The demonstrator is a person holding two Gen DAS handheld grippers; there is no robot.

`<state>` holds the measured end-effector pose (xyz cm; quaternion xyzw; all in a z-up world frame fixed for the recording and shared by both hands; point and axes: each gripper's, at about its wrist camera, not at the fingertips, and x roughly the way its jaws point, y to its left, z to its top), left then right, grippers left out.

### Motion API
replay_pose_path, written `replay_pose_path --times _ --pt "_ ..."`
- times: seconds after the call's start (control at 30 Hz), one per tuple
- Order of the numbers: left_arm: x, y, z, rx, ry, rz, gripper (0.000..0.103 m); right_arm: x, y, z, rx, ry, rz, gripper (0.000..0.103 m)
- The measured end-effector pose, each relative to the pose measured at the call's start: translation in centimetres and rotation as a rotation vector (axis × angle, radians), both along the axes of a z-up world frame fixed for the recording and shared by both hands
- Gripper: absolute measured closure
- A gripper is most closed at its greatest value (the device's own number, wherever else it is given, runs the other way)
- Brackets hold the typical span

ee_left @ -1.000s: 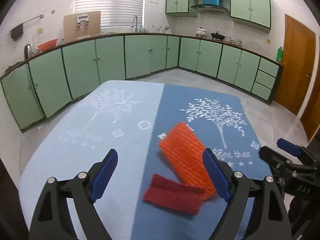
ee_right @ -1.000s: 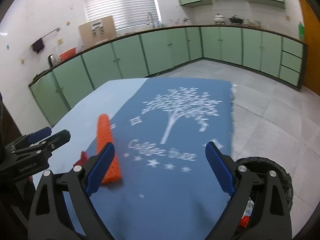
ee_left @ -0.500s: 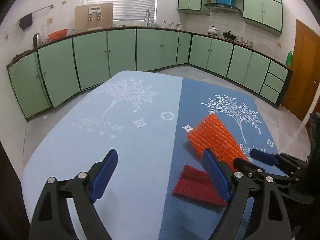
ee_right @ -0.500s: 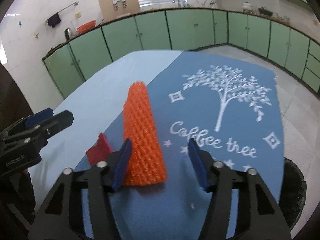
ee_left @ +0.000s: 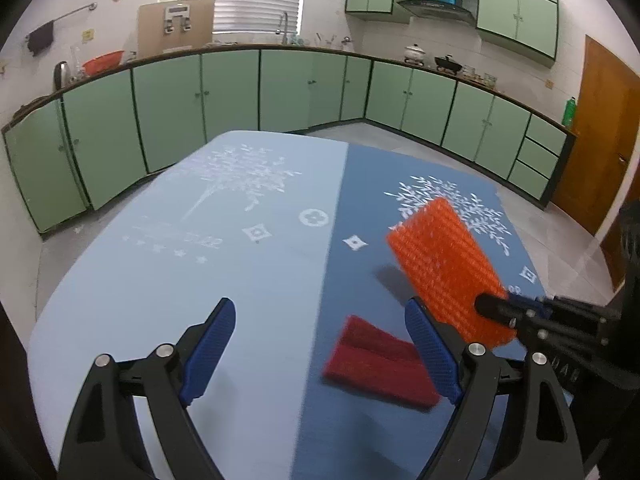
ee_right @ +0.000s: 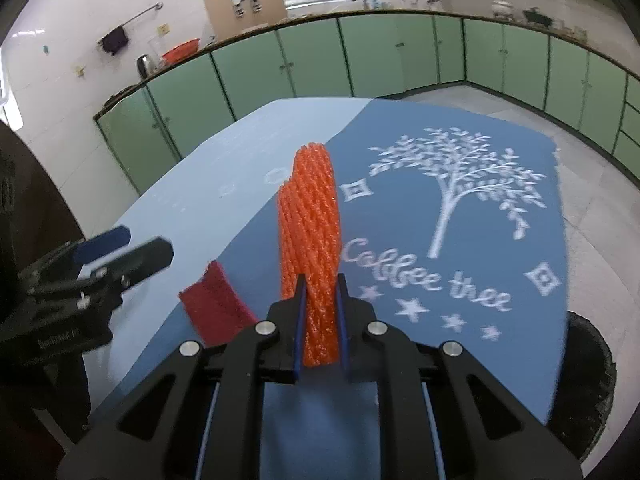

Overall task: Collect trash
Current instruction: 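Lift the red cloth with the left gripper while the right carries the orange mesh to the bin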

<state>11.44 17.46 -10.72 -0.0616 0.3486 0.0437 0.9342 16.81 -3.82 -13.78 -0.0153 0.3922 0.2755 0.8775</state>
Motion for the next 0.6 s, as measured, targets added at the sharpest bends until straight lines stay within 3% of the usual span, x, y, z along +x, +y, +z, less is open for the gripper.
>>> replay_pose_path --times 0.6 --pt "1.2 -3.9 -4.0 -0.002 0.149 -0.128 0.018 -0.6 -3.2 -0.6 -0.022 0.002 -0.070 0.091"
